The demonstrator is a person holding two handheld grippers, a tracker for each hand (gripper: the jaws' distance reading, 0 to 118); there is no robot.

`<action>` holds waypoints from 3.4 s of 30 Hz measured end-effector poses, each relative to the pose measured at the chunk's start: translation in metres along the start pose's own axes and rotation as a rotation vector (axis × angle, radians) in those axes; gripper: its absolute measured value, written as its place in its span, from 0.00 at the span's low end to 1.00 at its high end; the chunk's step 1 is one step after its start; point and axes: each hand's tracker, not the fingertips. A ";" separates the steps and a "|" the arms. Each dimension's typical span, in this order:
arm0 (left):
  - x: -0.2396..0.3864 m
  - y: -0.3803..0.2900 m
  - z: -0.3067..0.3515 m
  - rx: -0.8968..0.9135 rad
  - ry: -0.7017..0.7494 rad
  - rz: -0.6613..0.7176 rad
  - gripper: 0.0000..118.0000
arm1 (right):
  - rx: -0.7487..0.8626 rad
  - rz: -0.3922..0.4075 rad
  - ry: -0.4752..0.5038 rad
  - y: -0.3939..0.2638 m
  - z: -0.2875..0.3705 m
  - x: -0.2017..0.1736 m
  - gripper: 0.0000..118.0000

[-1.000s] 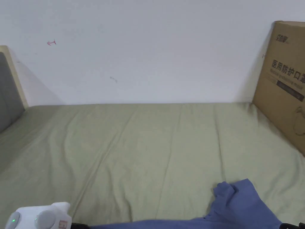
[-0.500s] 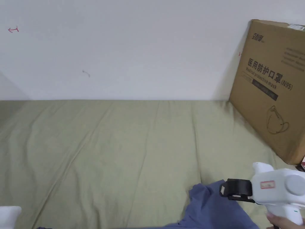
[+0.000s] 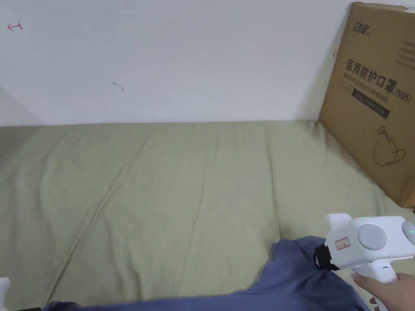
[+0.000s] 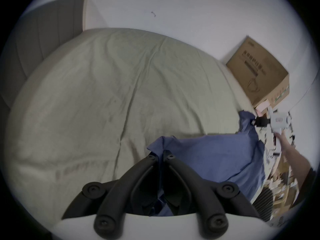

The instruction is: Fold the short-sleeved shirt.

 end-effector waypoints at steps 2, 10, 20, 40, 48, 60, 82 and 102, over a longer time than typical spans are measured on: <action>-0.004 -0.003 -0.004 0.011 0.049 0.008 0.03 | 0.120 -0.064 -0.021 0.002 0.025 0.005 0.01; 0.005 0.010 0.038 0.227 -0.017 -0.029 0.03 | 0.409 -0.209 0.085 -0.028 0.136 0.004 0.01; 0.001 -0.046 0.093 -0.048 0.002 -0.222 0.03 | 0.058 -0.153 0.096 -0.176 0.188 0.010 0.01; 0.055 -0.051 0.168 0.262 -0.081 -0.169 0.84 | 0.288 -0.021 0.066 -0.196 0.238 -0.040 0.83; 0.143 -0.080 0.190 0.876 0.021 -0.218 0.28 | 1.122 -0.066 -0.051 -0.214 0.278 -0.116 0.05; 0.111 -0.041 0.189 0.580 -0.158 -0.122 0.00 | 1.069 -0.071 -0.041 -0.201 0.286 -0.121 0.00; -0.100 -0.122 -0.010 -0.181 -0.817 0.671 0.99 | 0.845 -0.032 0.019 -0.174 0.271 -0.146 0.00; 0.016 -0.081 0.113 0.148 0.209 -0.017 0.08 | 0.739 0.028 0.099 -0.183 0.265 -0.145 0.00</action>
